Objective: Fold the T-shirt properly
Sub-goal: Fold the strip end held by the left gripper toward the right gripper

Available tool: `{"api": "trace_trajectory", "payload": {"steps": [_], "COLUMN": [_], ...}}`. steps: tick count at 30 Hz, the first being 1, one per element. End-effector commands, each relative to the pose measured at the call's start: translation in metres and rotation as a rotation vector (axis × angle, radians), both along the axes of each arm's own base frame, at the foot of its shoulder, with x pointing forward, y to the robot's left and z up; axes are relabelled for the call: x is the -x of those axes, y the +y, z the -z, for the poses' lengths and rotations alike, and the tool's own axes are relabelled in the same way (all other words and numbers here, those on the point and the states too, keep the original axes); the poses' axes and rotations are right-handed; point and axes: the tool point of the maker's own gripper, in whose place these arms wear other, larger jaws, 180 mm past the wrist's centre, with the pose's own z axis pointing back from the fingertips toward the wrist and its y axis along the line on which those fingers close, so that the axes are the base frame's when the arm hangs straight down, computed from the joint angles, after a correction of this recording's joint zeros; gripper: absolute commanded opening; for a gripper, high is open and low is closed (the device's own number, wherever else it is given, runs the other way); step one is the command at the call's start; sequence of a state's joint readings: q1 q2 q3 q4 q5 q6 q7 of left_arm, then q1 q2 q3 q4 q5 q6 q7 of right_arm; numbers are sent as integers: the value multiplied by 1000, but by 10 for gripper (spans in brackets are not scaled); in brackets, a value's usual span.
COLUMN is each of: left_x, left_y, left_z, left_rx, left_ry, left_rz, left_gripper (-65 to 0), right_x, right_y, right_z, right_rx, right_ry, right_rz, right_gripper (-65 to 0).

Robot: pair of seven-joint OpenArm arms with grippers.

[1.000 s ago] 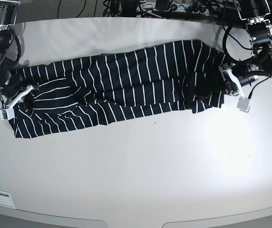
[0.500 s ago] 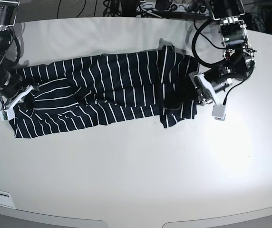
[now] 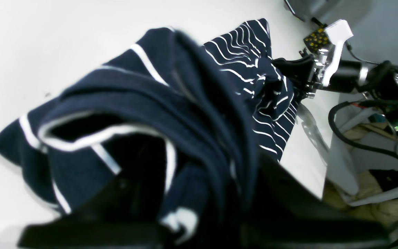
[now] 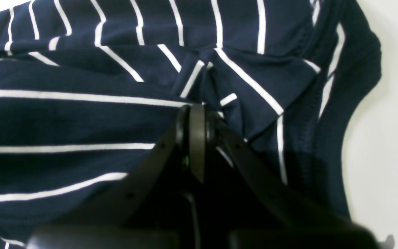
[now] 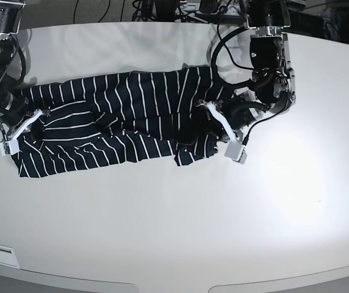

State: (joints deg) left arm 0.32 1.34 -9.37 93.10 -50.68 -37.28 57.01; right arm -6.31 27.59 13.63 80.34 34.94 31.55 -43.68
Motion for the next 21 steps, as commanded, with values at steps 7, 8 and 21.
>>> {"api": "trace_trajectory", "payload": {"steps": [7,8,21], "left_x": [-7,-6,-14], "left_y": [-22,-23,-25], "left_z": [-20,-20,-24], "left_rx": [83,86,138], "left_ry": [-43,-42,-8], "left_rz": [-6,-5,-68], "left_gripper": [-596,-485,-264], "right_x": [41,42,48], "right_y": [-2,2,17], "right_z": [30,30,27], "right_rx": [58,41,-30], "right_ry": [210,213,230], "right_rz": [-47,-59,-111], "right_gripper": [-650,-650,-650]}}
